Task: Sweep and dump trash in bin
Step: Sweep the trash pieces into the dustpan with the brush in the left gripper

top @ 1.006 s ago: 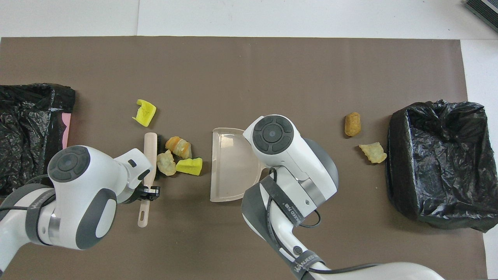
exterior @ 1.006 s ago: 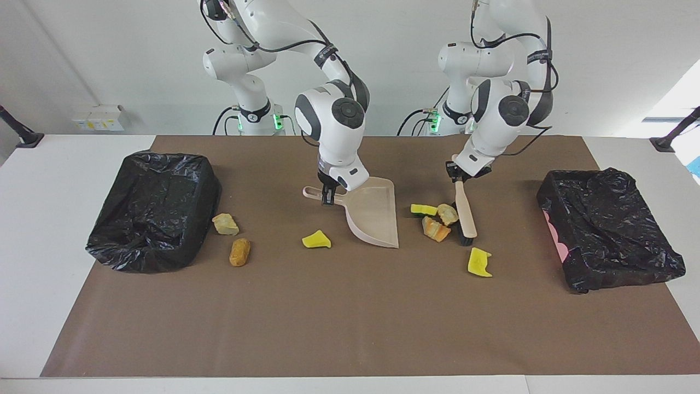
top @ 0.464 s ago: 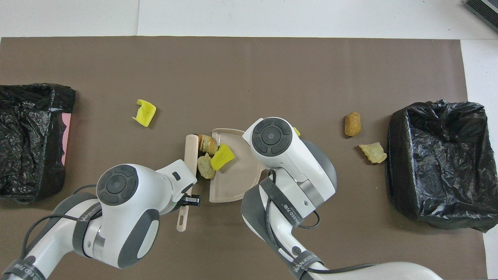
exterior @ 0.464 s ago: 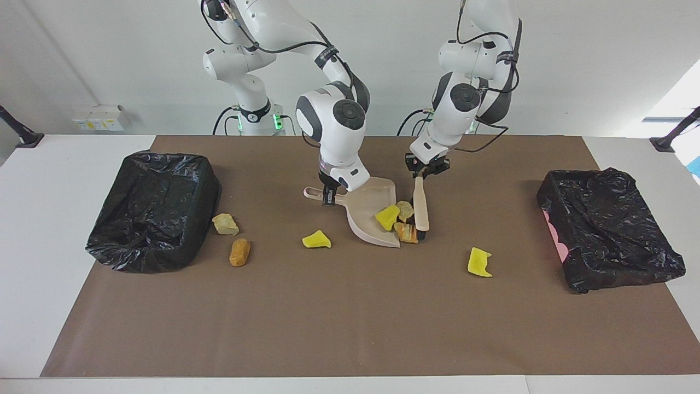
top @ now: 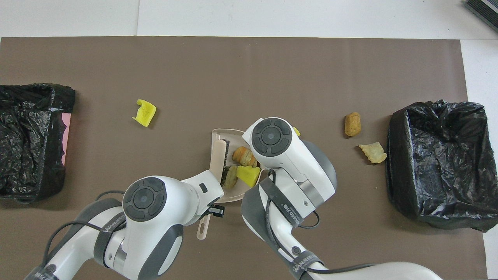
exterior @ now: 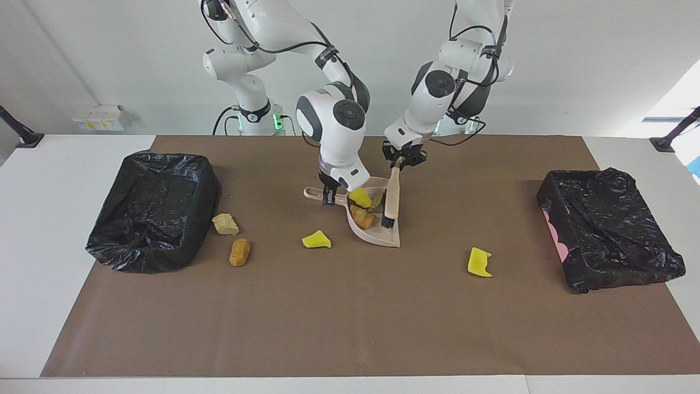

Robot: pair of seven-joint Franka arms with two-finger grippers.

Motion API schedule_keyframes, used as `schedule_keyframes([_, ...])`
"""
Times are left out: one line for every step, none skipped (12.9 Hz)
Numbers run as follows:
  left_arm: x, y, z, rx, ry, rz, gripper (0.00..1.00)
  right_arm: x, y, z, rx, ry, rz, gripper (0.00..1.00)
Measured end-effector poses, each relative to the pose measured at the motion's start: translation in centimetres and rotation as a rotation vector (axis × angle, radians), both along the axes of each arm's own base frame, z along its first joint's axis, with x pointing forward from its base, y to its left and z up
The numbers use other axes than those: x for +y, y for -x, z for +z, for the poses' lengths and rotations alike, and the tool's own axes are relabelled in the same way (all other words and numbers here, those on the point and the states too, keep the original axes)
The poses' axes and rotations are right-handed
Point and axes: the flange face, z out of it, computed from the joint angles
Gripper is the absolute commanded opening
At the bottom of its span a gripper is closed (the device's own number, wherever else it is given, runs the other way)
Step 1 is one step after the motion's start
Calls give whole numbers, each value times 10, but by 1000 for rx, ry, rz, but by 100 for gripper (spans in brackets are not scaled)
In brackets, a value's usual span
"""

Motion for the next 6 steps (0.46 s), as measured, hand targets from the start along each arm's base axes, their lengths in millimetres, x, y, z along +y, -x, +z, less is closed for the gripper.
schedule_keyframes([1,-3,13,19,-3,-1,0,0,0,0,0,0,0,0])
schedule_keyframes([6,-7,26,37,-6,8,0,0,0,0,0,0,0,0])
schedule_keyframes([20,-18,39,46,-6,37,0,0,0,0,0,0,0,0])
schedule_keyframes([39,-33,47,39,-16,73,0,0,0,0,0,0,0,0])
schedule_keyframes([63,-50,52,19,-45,100,0,0,0,-1,1,0,0,0])
schedule_keyframes([87,-66,56,-10,-89,119,0,0,0,-1,1,0,0,0])
